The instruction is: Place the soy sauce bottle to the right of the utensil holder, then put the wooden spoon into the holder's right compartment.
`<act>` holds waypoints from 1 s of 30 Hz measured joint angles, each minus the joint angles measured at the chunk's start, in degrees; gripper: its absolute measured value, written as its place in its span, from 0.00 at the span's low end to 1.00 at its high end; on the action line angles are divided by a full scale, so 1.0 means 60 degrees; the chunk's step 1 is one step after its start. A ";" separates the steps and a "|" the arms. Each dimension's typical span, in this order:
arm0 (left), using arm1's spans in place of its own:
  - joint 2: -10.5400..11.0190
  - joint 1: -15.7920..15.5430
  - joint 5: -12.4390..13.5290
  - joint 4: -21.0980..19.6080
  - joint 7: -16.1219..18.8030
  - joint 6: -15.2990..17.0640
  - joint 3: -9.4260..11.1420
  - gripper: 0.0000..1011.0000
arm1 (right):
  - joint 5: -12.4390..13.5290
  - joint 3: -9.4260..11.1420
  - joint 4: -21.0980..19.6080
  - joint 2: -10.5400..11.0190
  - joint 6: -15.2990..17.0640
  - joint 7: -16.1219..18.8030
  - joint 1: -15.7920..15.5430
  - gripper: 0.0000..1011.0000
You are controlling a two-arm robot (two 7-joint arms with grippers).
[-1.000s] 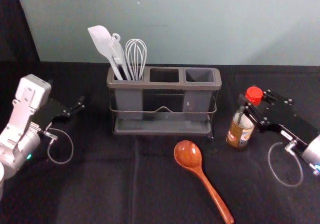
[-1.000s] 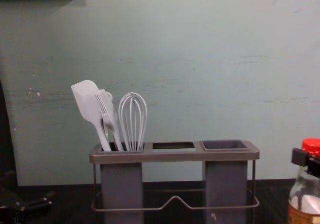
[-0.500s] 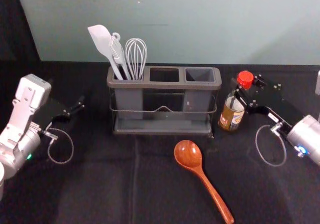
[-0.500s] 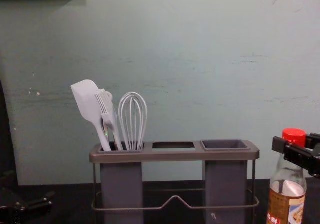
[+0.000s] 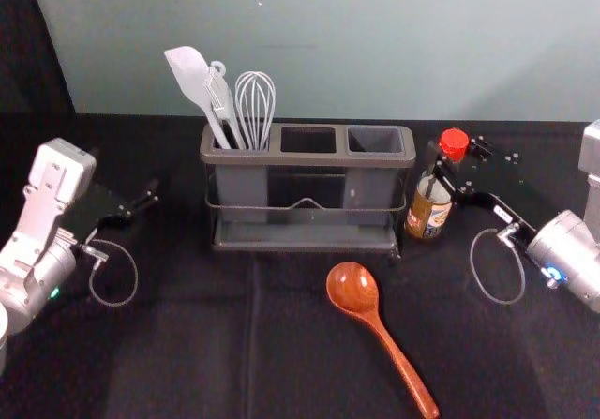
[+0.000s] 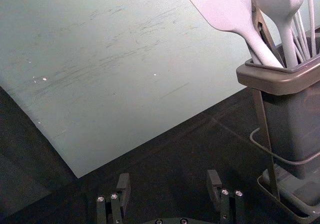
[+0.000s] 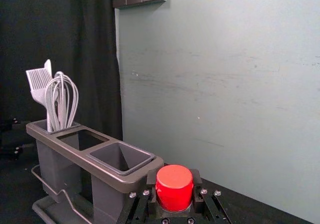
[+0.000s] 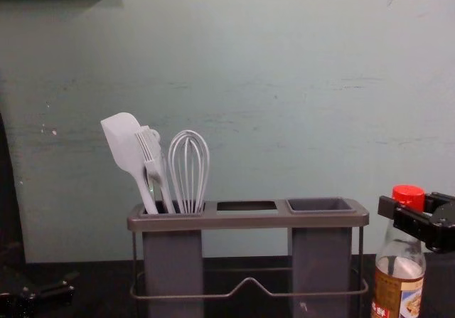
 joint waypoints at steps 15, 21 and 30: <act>0.0000 0.0000 0.0000 0.0000 0.0000 0.0000 0.0000 0.99 | 0.0087 0.0031 0.0106 -0.0090 -0.0013 0.0045 0.0006 0.38; 0.0000 0.0000 0.0000 0.0000 0.0000 0.0000 0.0000 0.99 | 0.0183 0.0067 0.0118 -0.0145 -0.0010 0.0058 -0.0012 0.54; 0.0000 0.0000 0.0000 0.0000 0.0000 0.0000 0.0000 0.99 | 0.0334 0.0213 -0.0168 -0.0127 0.0003 0.0018 -0.0144 0.83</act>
